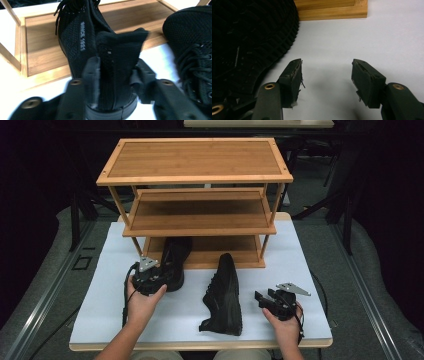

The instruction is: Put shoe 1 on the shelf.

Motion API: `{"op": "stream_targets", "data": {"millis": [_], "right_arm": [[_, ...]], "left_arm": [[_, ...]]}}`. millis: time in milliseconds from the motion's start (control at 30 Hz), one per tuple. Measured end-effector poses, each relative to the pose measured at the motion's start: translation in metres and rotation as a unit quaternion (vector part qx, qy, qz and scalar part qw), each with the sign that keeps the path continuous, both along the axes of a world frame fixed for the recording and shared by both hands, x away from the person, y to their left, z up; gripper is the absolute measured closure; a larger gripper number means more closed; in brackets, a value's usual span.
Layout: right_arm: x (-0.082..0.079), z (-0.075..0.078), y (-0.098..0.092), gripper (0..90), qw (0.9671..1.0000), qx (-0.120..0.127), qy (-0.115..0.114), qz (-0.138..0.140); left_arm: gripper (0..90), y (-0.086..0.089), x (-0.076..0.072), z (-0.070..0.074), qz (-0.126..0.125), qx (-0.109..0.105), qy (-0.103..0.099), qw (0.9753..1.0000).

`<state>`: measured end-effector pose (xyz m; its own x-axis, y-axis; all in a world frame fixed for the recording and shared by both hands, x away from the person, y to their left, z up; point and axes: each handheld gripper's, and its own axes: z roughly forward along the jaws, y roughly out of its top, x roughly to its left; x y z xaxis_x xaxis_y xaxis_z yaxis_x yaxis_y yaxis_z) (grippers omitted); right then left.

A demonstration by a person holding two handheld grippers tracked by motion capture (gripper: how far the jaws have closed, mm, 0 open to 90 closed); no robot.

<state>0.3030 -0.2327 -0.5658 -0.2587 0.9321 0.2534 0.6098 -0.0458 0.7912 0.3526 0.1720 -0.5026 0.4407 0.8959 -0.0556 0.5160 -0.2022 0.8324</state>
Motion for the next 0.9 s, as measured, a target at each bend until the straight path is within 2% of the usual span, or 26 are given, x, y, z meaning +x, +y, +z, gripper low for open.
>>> {"op": "stream_targets", "data": {"millis": [33,100,167,233,267,367,567,633,700,800,833,867,900], "right_arm": [[0.0,0.0,0.0,41.2,1.0,0.0,-0.001,0.0],[0.0,0.0,-0.001,41.2,1.0,0.001,-0.001,-0.001],[0.0,0.0,-0.002,41.2,1.0,0.001,-0.002,-0.001],[0.0,0.0,-0.001,41.2,1.0,-0.001,0.0,0.0],[0.0,0.0,-0.001,41.2,1.0,0.0,-0.001,0.001],[0.001,0.0,0.0,41.2,1.0,-0.001,-0.002,0.003],[0.001,0.0,0.0,41.2,1.0,-0.002,0.005,0.004],[0.001,0.0,0.0,41.2,1.0,-0.001,0.004,0.005],[0.001,0.0,0.0,41.2,1.0,0.001,0.003,0.005],[0.001,0.0,-0.001,41.2,1.0,0.0,0.004,0.005],[0.001,0.0,-0.001,41.2,1.0,0.002,0.001,0.005],[0.001,0.0,-0.001,41.2,1.0,0.001,0.003,0.006],[0.0,0.001,-0.001,41.1,1.0,-0.002,0.004,0.005]], "left_arm": [[70.2,-0.001,0.001,0.0,-0.002,0.004,0.001,1.0],[76.0,-0.003,0.004,0.0,-0.001,0.006,0.0,1.0],[76.7,-0.003,0.007,0.0,-0.001,0.0,-0.004,1.0],[77.4,-0.005,0.011,0.0,0.003,0.001,-0.015,0.9999],[77.4,-0.008,0.017,0.0,0.007,0.006,-0.018,0.9998],[77.4,-0.011,0.025,0.001,0.009,0.009,-0.017,0.9998],[77.0,-0.02,0.048,0.0,0.026,-0.016,-0.022,0.9993],[76.7,-0.023,0.054,-0.002,0.029,-0.022,-0.017,0.9992],[75.5,-0.027,0.058,-0.005,0.03,-0.013,-0.022,0.9992],[73.1,-0.027,0.06,-0.007,0.03,-0.019,-0.031,0.9989],[70.5,-0.027,0.059,-0.007,0.029,-0.017,-0.036,0.9988],[62.2,-0.027,0.057,-0.006,0.029,-0.012,-0.043,0.9986],[58.7,-0.026,0.055,-0.005,0.028,-0.007,-0.049,0.9984]]}}
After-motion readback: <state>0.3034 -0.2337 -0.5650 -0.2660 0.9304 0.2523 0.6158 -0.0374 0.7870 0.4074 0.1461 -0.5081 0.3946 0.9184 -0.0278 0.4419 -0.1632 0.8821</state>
